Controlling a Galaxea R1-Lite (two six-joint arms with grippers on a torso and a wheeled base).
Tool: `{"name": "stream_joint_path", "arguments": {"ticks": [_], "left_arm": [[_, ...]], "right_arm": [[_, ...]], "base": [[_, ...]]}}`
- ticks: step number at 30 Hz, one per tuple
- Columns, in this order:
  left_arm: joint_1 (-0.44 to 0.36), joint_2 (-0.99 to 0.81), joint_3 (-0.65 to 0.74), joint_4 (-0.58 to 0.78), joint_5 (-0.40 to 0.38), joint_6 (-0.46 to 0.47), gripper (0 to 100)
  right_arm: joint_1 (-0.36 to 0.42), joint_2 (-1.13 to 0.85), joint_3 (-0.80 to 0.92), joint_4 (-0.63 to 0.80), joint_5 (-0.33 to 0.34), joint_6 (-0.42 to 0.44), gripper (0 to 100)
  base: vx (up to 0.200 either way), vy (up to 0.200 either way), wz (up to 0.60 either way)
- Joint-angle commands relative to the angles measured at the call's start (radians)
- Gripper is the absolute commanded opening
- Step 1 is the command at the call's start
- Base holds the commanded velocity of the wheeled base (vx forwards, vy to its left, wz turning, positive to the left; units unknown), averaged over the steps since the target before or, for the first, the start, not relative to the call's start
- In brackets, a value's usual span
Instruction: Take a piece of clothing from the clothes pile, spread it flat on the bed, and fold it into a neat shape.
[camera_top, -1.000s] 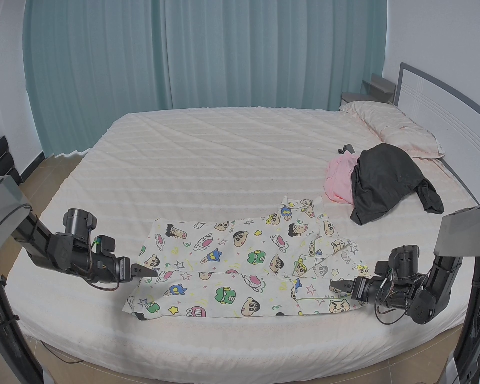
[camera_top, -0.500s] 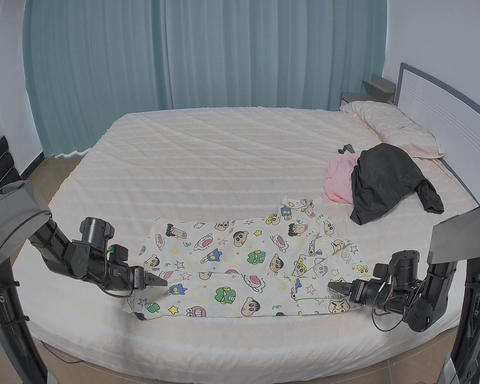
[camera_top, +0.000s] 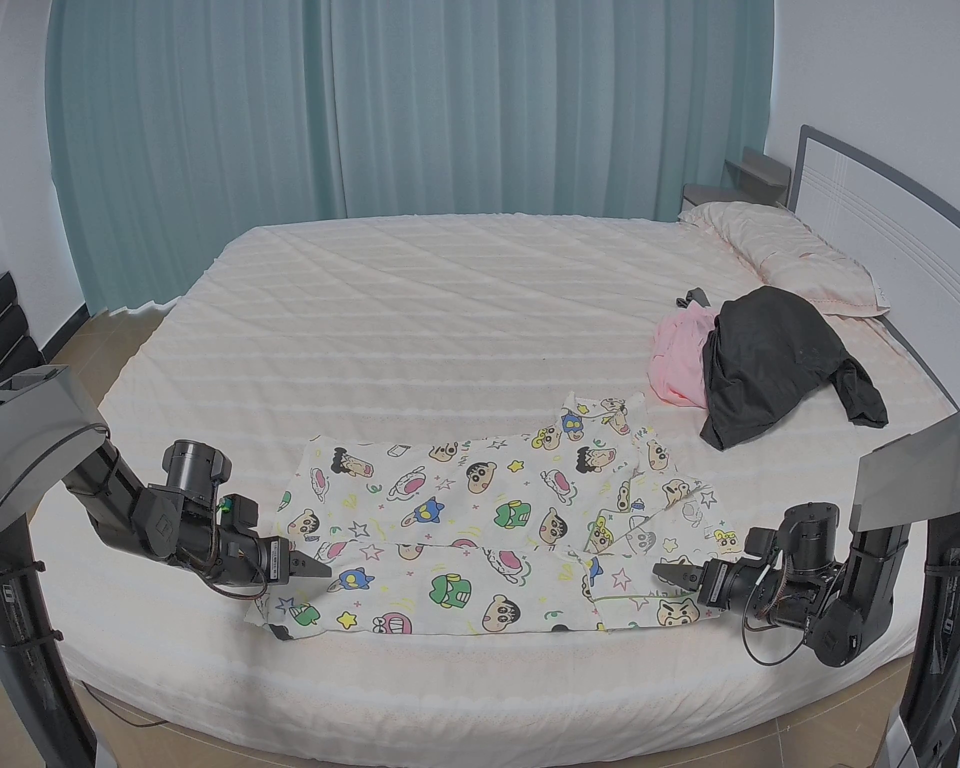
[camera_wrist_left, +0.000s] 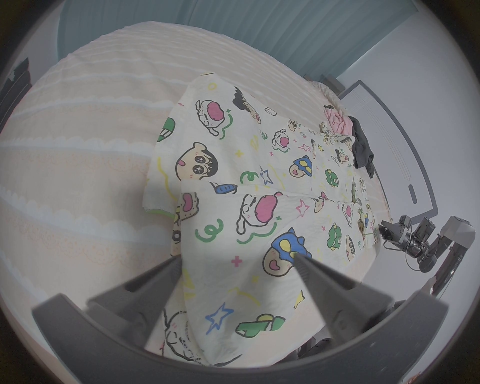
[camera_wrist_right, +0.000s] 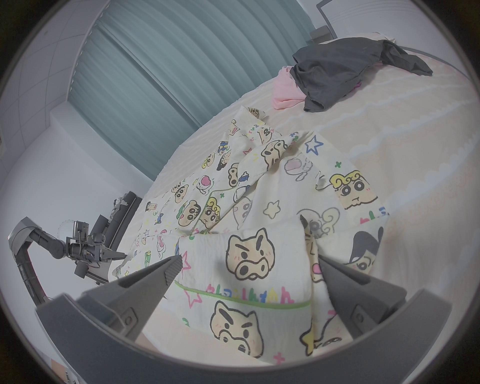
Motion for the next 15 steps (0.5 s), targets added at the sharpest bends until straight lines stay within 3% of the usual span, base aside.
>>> {"name": "stream_joint_path", "arguments": {"ticks": [1,15], "left_arm": [[0.0,0.001,0.002,0.0,-0.001,-0.005,0],[0.013,-0.044,0.069,0.0,0.006,-0.011,0]], "right_arm": [[-0.005,0.017,-0.006,-0.003,0.001,0.004,0],[-0.017,0.018,-0.012,-0.103,-0.002,0.035,0]], "base": [[0.0,0.0,0.0],[0.0,0.0,0.0]]}}
